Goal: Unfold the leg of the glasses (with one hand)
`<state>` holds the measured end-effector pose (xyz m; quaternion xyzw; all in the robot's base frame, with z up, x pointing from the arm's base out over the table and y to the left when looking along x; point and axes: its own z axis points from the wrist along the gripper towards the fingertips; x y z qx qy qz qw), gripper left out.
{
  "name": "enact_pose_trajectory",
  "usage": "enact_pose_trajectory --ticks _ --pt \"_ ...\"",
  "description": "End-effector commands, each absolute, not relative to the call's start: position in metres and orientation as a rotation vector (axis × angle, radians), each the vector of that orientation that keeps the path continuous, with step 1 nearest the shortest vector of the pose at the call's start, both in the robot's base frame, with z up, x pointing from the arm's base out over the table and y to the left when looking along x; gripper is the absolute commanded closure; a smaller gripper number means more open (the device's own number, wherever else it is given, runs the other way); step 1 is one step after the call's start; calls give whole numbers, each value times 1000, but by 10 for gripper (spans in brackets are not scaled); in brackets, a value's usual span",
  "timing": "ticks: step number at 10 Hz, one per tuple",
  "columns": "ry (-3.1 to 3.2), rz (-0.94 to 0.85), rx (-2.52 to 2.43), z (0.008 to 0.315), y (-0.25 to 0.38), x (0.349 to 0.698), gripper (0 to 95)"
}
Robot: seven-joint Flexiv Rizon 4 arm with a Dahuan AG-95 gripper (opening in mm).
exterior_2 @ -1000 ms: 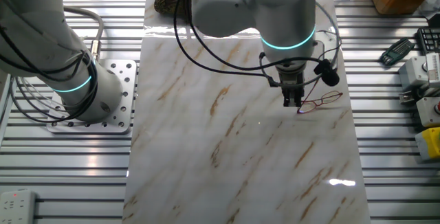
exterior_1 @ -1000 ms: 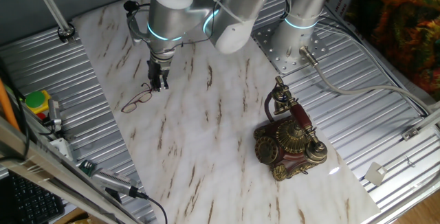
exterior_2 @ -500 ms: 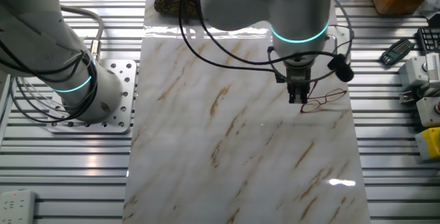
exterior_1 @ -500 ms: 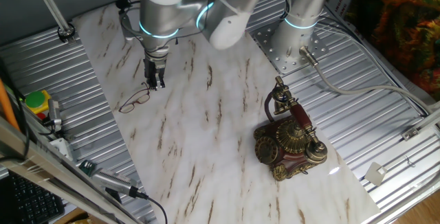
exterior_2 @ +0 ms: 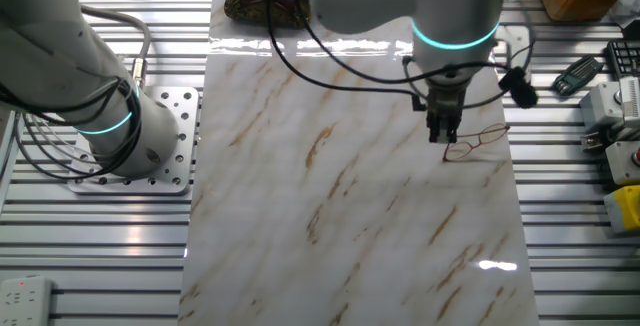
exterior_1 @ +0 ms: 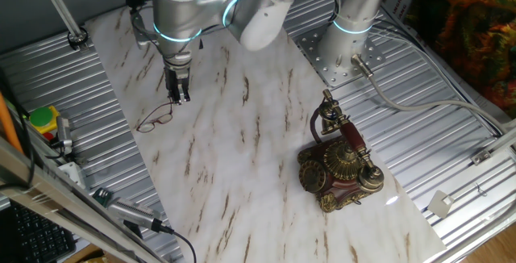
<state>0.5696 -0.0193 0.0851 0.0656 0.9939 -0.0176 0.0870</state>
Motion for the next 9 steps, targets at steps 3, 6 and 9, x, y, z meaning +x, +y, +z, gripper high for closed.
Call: enact_pose_trajectory --ticks 3,6,9 --pt "2977 -36 200 104 -15 566 950" --pt "3000 -20 211 124 -12 565 950" --pt "3020 -14 220 139 -9 564 950"
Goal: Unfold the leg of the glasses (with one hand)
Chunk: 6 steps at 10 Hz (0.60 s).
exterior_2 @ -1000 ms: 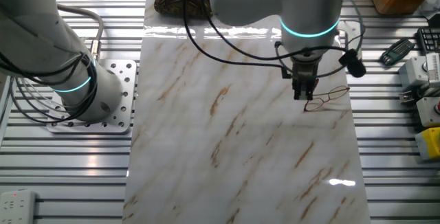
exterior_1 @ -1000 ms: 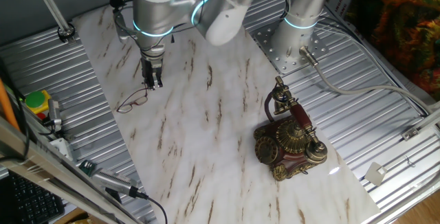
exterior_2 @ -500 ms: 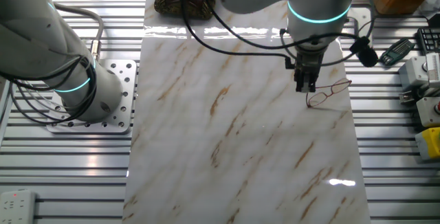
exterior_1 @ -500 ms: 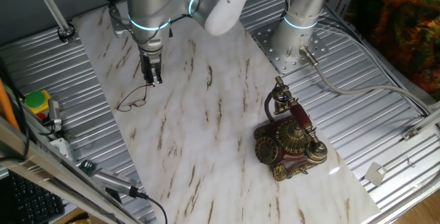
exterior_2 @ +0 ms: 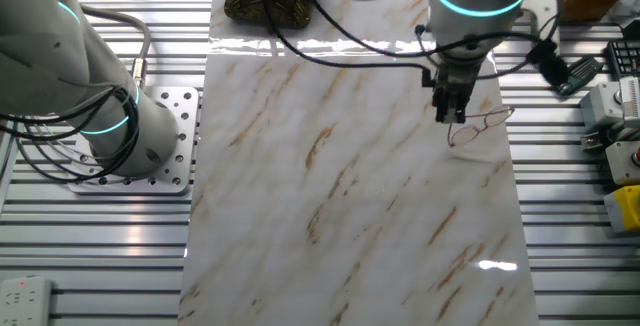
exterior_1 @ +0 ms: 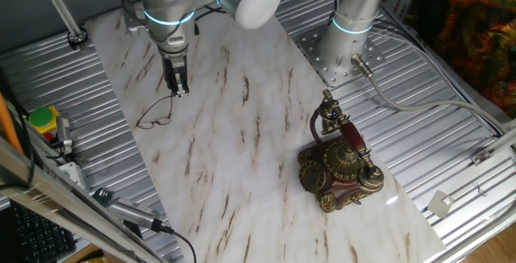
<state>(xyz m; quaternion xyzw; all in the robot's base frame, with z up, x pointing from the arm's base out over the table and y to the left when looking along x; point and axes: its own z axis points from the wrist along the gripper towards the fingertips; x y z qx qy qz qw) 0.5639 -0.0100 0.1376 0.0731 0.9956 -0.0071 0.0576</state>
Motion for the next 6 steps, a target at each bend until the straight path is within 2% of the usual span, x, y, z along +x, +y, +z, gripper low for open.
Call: enact_pose_trajectory --ticks 1,6 --pt "3030 -11 229 143 -8 564 950" --pt "3068 -10 251 151 -5 560 950"
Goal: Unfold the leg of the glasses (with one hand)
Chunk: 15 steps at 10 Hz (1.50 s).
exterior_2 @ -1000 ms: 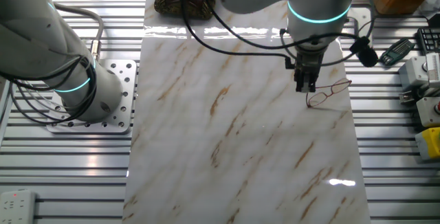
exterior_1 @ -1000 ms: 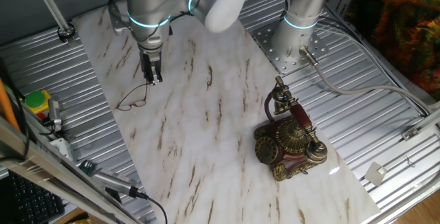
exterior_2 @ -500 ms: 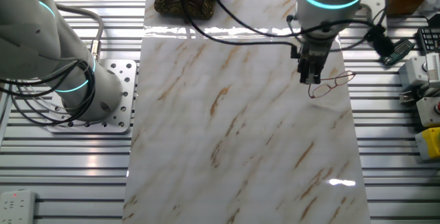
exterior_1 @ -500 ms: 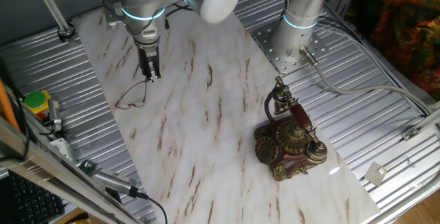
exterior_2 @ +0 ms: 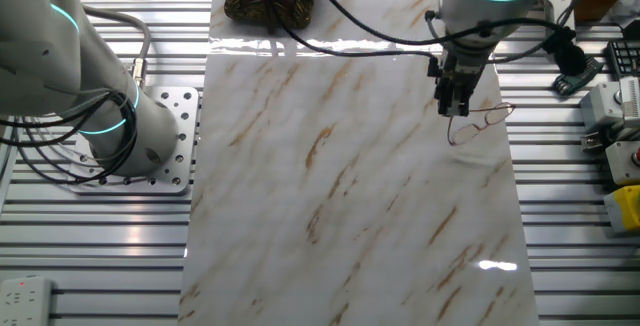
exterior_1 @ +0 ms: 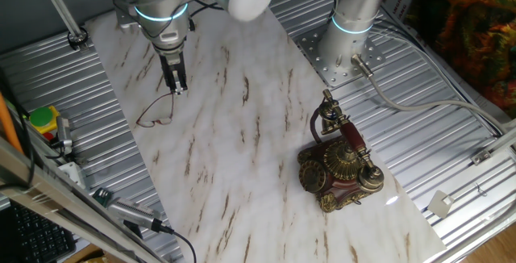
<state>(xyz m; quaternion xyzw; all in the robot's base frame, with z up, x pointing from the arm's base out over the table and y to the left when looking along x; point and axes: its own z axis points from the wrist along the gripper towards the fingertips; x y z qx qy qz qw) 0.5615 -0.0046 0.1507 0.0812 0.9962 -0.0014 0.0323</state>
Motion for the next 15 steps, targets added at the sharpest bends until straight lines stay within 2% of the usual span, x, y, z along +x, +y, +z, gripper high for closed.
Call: enact_pose_trajectory --ticks 1,15 --pt "3070 -8 248 154 -6 558 950" --pt "3176 -5 280 161 -6 555 950"
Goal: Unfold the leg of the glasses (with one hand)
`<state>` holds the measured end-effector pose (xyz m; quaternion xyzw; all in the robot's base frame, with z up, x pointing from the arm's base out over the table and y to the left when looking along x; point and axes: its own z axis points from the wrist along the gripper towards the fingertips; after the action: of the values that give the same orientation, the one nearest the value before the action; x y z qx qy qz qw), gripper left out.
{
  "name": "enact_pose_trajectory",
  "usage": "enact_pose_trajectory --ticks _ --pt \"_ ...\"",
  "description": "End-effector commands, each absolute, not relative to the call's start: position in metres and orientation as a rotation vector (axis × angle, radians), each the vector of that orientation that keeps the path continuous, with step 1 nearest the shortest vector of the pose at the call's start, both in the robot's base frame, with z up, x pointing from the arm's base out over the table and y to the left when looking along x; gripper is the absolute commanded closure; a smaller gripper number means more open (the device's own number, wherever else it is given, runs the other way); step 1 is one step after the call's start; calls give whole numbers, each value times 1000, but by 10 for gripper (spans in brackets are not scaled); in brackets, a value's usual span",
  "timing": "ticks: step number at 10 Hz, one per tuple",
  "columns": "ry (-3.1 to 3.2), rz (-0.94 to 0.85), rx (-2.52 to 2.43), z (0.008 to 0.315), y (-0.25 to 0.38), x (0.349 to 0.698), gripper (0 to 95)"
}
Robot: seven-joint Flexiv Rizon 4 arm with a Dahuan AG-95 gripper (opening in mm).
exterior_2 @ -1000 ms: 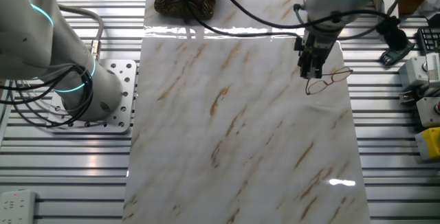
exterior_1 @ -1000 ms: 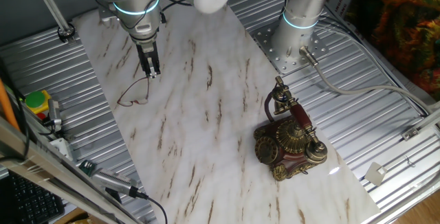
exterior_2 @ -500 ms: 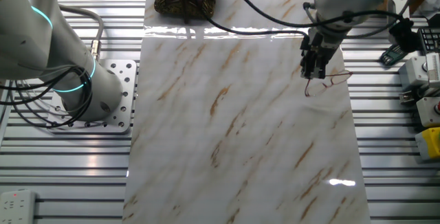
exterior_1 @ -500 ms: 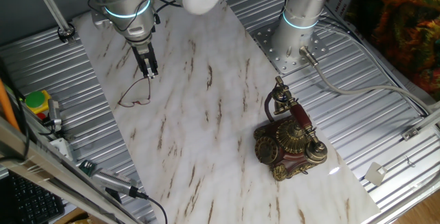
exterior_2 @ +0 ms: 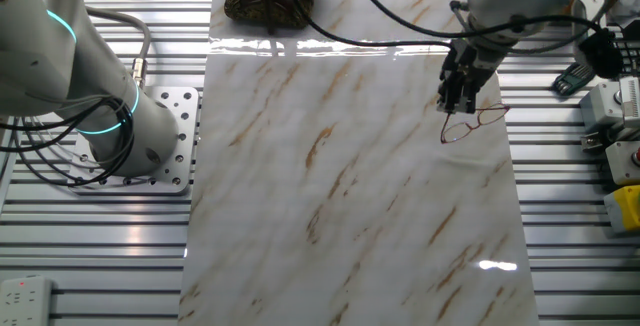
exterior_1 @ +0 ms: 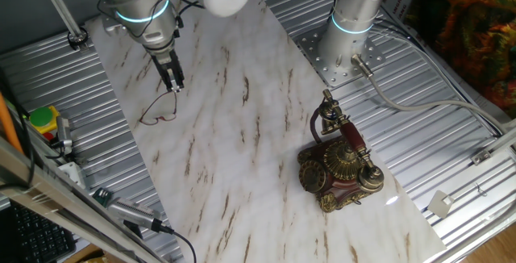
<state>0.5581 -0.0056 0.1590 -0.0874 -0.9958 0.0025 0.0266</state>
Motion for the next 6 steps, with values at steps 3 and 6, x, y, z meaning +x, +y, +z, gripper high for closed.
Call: enact_pose_trajectory --ticks 3,6 --pt "-3067 8 -272 167 -5 552 950" --pt "-3065 7 -272 167 -7 551 950"
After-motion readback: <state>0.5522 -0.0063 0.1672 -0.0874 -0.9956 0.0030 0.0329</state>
